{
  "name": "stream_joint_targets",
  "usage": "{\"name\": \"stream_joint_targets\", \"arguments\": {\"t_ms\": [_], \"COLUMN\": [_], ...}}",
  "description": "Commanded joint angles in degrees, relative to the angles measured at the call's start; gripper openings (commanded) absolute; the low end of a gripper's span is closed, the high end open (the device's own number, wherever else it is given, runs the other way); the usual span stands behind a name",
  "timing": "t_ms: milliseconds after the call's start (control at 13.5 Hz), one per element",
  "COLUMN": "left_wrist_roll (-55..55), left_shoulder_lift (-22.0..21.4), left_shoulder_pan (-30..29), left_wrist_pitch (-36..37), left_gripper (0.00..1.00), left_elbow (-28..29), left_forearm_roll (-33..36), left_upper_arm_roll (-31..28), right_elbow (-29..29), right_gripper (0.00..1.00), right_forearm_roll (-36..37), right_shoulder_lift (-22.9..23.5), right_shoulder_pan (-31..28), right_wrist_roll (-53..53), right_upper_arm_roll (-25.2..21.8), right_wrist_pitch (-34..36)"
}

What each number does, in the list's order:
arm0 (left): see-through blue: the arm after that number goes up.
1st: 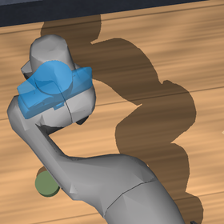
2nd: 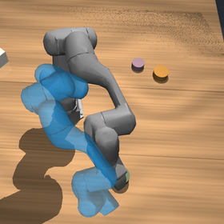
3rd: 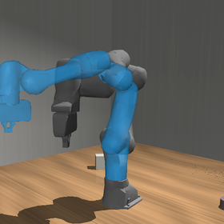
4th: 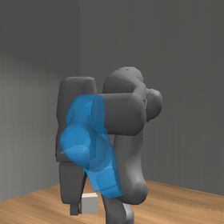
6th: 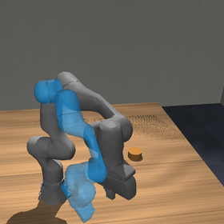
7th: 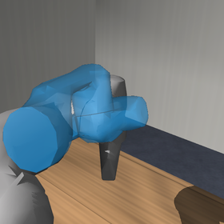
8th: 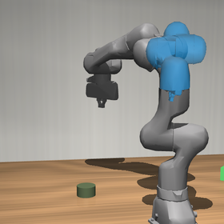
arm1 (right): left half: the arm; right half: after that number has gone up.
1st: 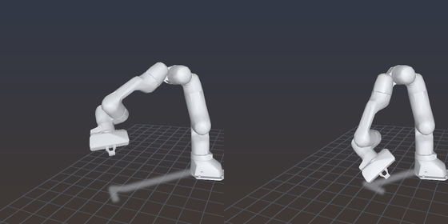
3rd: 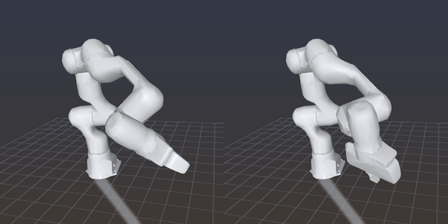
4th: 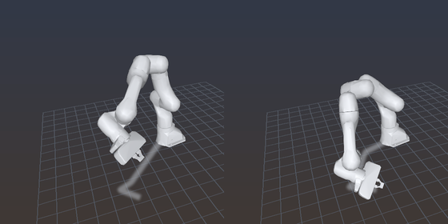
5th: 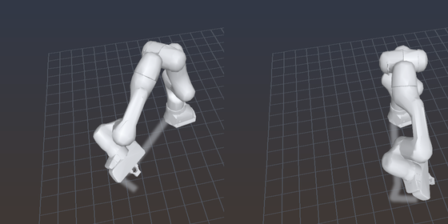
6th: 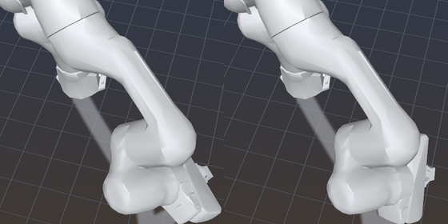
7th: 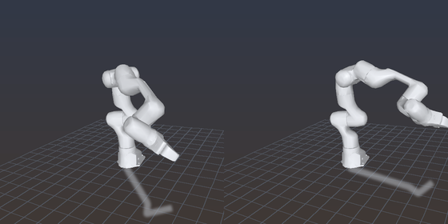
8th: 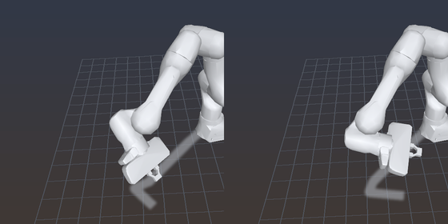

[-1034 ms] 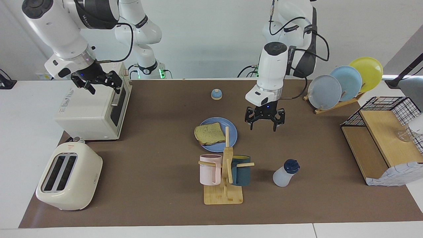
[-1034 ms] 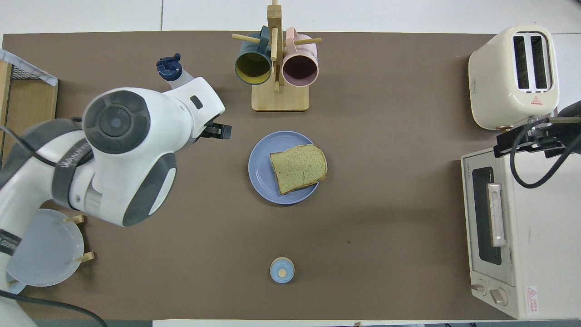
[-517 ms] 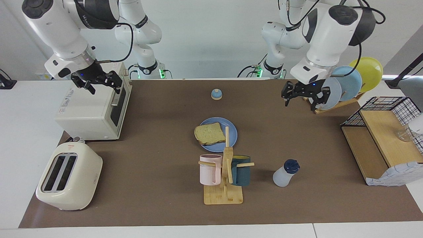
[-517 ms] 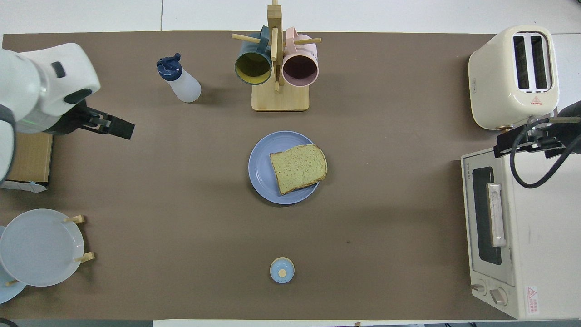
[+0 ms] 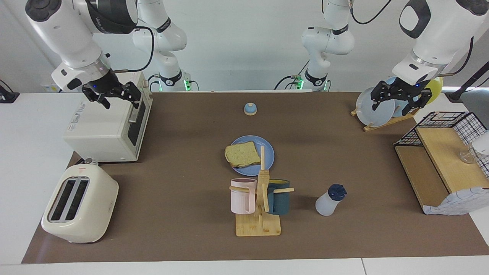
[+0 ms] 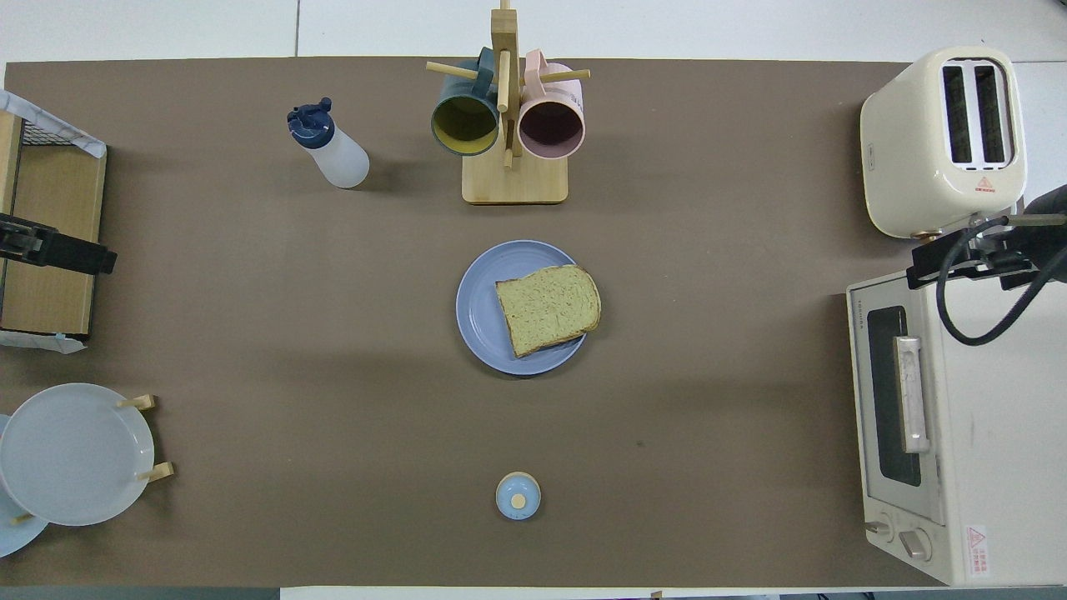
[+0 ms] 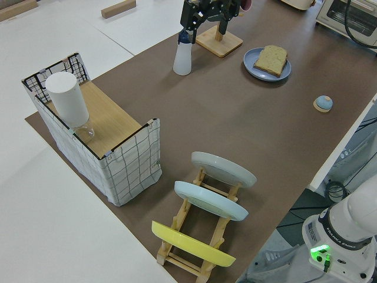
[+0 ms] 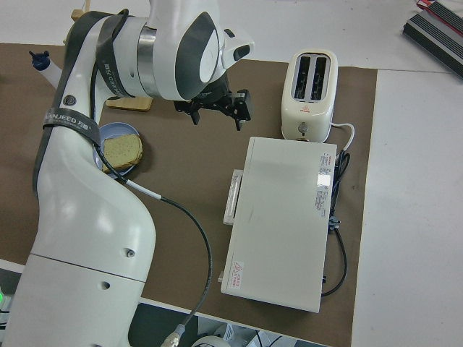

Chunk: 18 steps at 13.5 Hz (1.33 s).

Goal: Put bread on plate and add seasoning

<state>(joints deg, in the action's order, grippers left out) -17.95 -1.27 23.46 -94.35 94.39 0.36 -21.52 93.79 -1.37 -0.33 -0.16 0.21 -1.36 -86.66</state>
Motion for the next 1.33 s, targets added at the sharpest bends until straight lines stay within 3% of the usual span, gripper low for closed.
{"name": "stream_joint_targets", "arguments": {"t_ms": [0,296,517,591,1034,1256], "left_wrist_roll": [0.02,1.77,4.32,6.07,9.60,11.18], "left_shoulder_lift": [-0.84,-2.07,-1.55,-1.29,-1.90,-2.51], "left_shoulder_pan": [0.27,-1.91,-18.48,-21.75,-21.52,-21.61], "left_wrist_pitch": [0.22,-1.54,-0.50,0.82,9.78,7.26], "left_gripper": [1.00,1.00,1.00,1.00,1.00,1.00], "left_elbow": [0.27,0.26,-0.26,-0.26,-3.25,-0.80], "left_forearm_roll": [-0.10,-0.36,-0.36,-0.36,-0.45,-0.45], "left_upper_arm_roll": [0.51,1.91,19.00,22.28,22.05,22.14], "right_elbow": [0.69,0.69,0.69,0.69,0.69,0.69], "right_gripper": [1.00,1.00,1.00,1.00,1.00,1.00], "right_forearm_roll": [0.58,0.58,0.58,0.66,0.58,0.58], "right_shoulder_lift": [-0.73,-0.73,-0.73,-0.73,-0.73,-0.73], "right_shoulder_pan": [-0.63,-0.63,-0.63,-0.71,-0.63,-0.63], "right_wrist_roll": [-0.92,-0.92,-0.92,-0.92,-0.92,-0.92], "right_upper_arm_roll": [0.49,0.49,0.49,0.49,0.49,0.49], "right_wrist_pitch": [-0.44,-0.44,-0.44,-0.44,-0.44,-0.44]}}
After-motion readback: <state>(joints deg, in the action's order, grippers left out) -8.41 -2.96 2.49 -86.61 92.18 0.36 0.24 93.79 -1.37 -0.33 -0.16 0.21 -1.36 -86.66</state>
